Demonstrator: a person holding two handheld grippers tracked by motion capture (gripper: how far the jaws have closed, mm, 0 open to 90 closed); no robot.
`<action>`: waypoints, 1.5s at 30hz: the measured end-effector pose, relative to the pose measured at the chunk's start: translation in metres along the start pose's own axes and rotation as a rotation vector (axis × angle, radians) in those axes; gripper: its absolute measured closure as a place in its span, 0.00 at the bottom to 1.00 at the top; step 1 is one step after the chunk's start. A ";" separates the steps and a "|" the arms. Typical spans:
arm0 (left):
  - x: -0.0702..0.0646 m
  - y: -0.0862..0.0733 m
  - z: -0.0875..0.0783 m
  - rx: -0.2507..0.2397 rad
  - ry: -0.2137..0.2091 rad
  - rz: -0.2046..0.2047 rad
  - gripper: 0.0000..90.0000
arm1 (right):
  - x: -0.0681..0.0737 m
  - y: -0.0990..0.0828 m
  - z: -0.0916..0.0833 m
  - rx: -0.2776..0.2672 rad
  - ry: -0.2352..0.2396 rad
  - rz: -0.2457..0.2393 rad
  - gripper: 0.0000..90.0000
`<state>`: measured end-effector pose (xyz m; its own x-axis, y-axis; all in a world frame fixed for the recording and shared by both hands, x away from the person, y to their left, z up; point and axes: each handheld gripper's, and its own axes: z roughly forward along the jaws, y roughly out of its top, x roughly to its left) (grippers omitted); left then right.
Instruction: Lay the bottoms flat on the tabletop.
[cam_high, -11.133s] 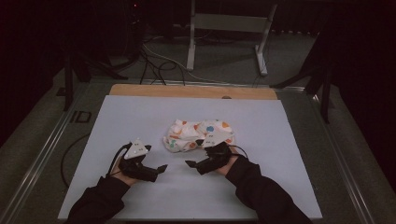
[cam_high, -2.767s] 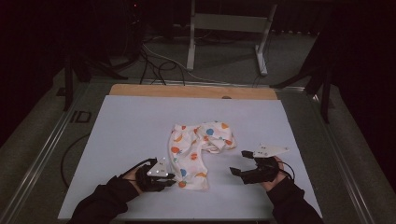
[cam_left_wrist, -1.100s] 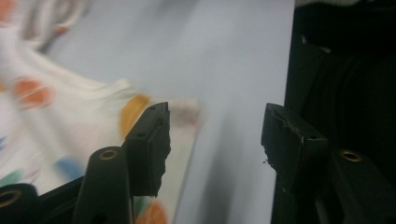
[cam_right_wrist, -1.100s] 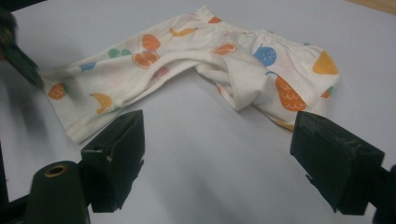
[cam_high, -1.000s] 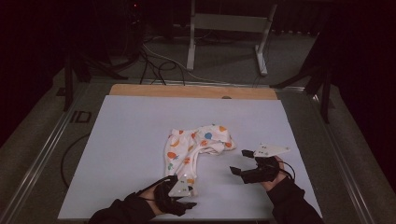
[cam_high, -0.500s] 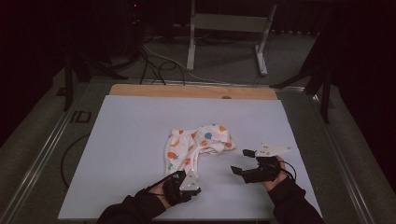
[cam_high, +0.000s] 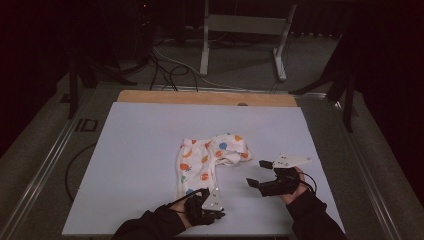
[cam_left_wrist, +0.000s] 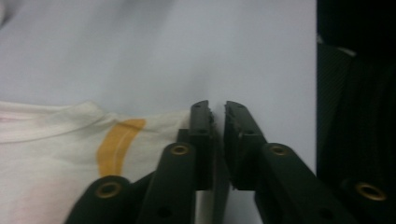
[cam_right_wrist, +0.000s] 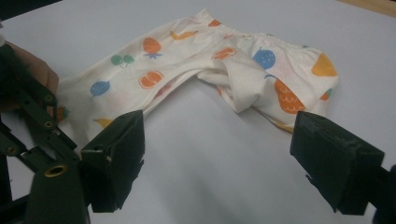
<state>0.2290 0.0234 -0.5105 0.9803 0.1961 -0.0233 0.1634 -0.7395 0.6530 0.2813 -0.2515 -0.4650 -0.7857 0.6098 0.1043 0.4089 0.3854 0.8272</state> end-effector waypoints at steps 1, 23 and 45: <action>0.000 0.000 -0.002 -0.005 0.000 0.005 0.82 | 0.000 0.000 0.000 0.000 0.000 -0.002 0.20; 0.054 -0.035 -0.071 -0.174 0.119 -0.169 0.03 | -0.002 -0.002 0.001 0.008 -0.011 -0.001 0.20; 0.058 -0.095 -0.121 -0.203 0.276 -0.326 0.00 | -0.006 -0.004 0.006 -0.001 -0.040 0.008 0.20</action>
<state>0.2566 0.1829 -0.4825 0.8108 0.5815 -0.0673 0.4057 -0.4752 0.7807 0.2874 -0.2526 -0.4718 -0.7628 0.6405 0.0888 0.4150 0.3796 0.8268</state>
